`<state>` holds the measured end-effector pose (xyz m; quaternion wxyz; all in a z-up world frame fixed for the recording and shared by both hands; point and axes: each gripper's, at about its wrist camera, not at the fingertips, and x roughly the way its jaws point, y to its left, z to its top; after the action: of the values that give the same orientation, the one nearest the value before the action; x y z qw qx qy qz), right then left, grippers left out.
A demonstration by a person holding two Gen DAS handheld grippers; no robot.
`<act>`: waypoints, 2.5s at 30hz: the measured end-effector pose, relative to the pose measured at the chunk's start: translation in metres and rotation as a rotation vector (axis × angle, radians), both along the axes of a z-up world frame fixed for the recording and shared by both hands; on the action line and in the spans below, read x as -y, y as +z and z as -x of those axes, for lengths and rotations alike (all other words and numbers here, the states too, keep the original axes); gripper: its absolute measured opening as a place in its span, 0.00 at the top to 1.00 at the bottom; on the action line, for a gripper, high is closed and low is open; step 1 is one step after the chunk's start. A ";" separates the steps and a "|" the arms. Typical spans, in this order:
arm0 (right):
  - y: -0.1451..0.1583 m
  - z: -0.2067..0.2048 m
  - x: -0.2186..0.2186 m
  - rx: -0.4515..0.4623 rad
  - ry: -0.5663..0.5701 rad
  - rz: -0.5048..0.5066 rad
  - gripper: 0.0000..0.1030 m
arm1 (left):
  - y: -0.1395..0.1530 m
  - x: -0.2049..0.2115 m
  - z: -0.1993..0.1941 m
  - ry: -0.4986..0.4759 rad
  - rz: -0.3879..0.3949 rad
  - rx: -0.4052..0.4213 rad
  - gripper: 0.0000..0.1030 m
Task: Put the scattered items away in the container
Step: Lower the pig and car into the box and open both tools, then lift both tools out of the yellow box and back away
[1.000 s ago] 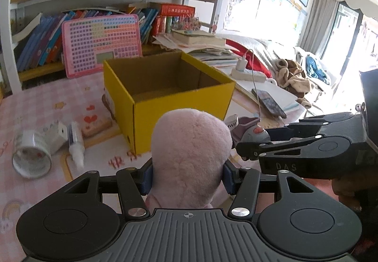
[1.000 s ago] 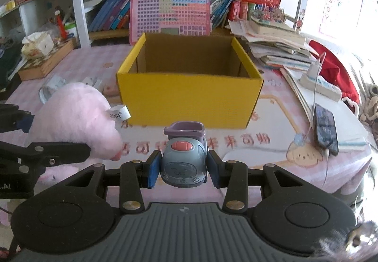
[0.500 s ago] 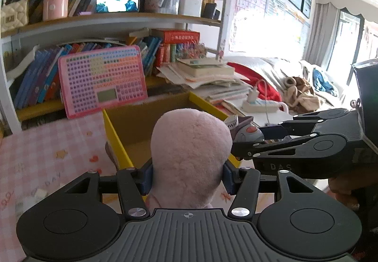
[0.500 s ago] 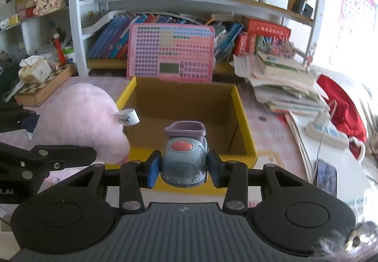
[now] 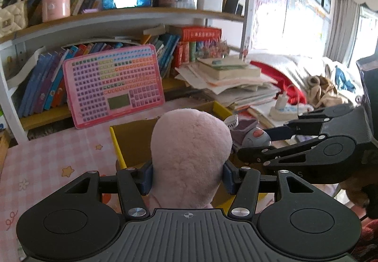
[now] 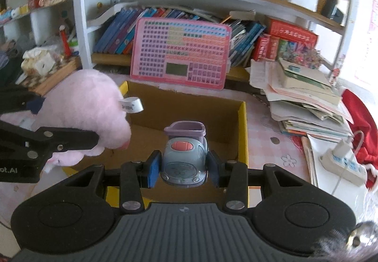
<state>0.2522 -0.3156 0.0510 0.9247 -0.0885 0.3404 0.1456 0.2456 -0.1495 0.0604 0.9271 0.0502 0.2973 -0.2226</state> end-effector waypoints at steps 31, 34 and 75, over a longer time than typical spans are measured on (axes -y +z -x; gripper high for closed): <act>-0.085 -0.120 -0.031 -0.347 0.397 0.371 0.62 | -0.076 0.055 -0.103 -0.189 -0.456 -0.266 0.35; -0.085 -0.121 -0.031 -0.344 0.397 0.371 0.55 | -0.076 0.055 -0.102 -0.174 -0.466 -0.251 0.26; 0.035 0.058 -0.006 0.101 -0.055 0.180 0.23 | 0.021 -0.031 0.060 -0.011 -0.128 0.101 0.05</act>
<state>0.1940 -0.3100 0.0864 0.9326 -0.1691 0.3074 0.0846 0.1855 -0.1181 0.0810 0.9346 0.1221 0.2634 -0.2056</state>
